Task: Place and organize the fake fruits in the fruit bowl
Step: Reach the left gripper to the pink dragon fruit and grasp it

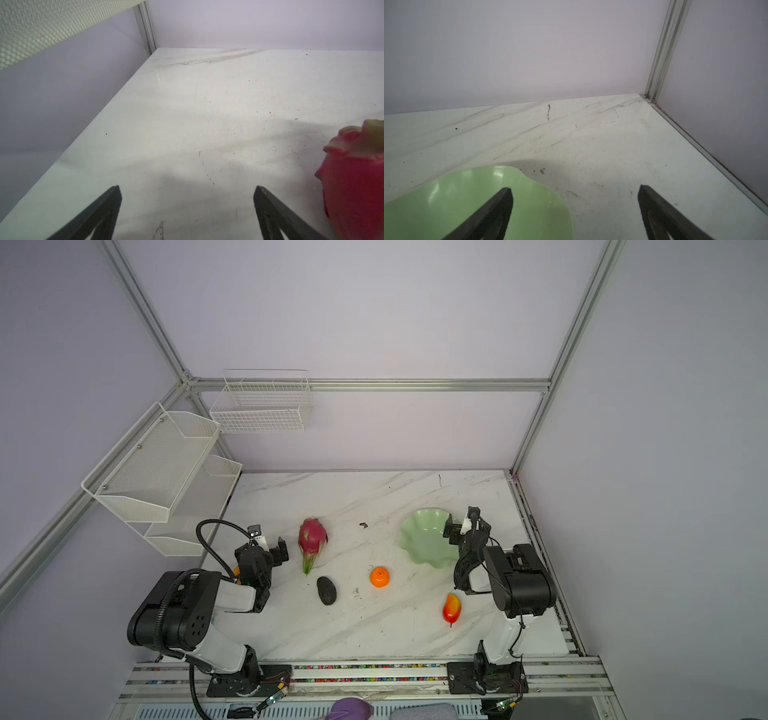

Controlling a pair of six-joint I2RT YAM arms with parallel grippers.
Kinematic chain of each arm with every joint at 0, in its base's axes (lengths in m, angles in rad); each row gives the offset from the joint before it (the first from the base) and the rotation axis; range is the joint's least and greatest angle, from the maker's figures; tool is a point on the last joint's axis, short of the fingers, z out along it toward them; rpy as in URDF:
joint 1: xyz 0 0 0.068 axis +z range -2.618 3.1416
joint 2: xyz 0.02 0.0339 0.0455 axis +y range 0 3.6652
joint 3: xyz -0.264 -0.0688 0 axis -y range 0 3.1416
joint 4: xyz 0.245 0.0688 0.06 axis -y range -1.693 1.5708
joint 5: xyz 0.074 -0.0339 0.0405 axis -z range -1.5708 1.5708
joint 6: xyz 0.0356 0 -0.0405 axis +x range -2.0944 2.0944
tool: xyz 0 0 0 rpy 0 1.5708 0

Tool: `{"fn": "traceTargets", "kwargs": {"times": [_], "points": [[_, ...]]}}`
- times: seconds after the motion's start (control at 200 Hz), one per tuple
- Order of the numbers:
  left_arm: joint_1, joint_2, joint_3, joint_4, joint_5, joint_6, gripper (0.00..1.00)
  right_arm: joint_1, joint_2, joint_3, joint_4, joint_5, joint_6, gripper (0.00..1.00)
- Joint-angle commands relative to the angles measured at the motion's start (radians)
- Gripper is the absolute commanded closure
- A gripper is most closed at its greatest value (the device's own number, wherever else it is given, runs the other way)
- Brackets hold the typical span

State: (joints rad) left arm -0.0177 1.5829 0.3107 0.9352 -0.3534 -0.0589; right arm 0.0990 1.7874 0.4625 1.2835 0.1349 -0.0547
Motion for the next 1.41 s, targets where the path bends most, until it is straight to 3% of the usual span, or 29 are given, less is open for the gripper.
{"fn": "traceTargets", "kwargs": {"times": [0.0,0.64,0.725,0.83,0.89,0.95,1.055,1.135,1.245,1.29,1.4], "points": [[0.005,-0.009,0.048,0.059,-0.016,0.000,0.00,-0.002,-0.005,0.007,0.040,0.002,-0.007,0.03],[0.005,-0.009,0.047,0.064,-0.006,0.007,0.00,-0.003,-0.005,0.010,0.036,-0.001,-0.006,0.03],[0.005,-0.010,0.042,0.074,-0.005,0.009,0.00,-0.002,-0.014,0.004,0.043,0.043,0.007,0.03],[0.005,-0.061,0.042,0.015,-0.024,-0.012,0.00,-0.001,-0.111,-0.037,0.037,0.117,0.026,0.03],[-0.012,-0.086,0.030,0.011,-0.014,0.013,0.00,0.005,-0.209,-0.029,-0.076,0.171,0.052,0.03],[-0.073,-0.114,0.006,0.087,-0.128,0.085,0.00,0.015,-0.314,-0.001,-0.228,0.197,0.080,0.03],[-0.105,-0.300,0.076,-0.153,-0.190,0.092,0.00,0.057,-0.469,0.016,-0.324,0.207,0.106,0.03],[-0.109,-0.445,0.209,-0.515,-0.148,0.022,0.00,0.113,-0.538,0.095,-0.486,0.099,0.133,0.03],[-0.114,-0.481,0.416,-0.925,0.020,-0.122,0.00,0.269,-0.556,0.209,-0.719,-0.035,0.131,0.03],[-0.115,-0.462,0.477,-1.054,0.138,-0.149,0.00,0.329,-0.554,0.240,-0.804,-0.116,0.144,0.03],[-0.144,-0.410,0.547,-1.185,0.409,-0.202,0.00,0.453,-0.559,0.246,-0.907,-0.230,0.200,0.03]]}}
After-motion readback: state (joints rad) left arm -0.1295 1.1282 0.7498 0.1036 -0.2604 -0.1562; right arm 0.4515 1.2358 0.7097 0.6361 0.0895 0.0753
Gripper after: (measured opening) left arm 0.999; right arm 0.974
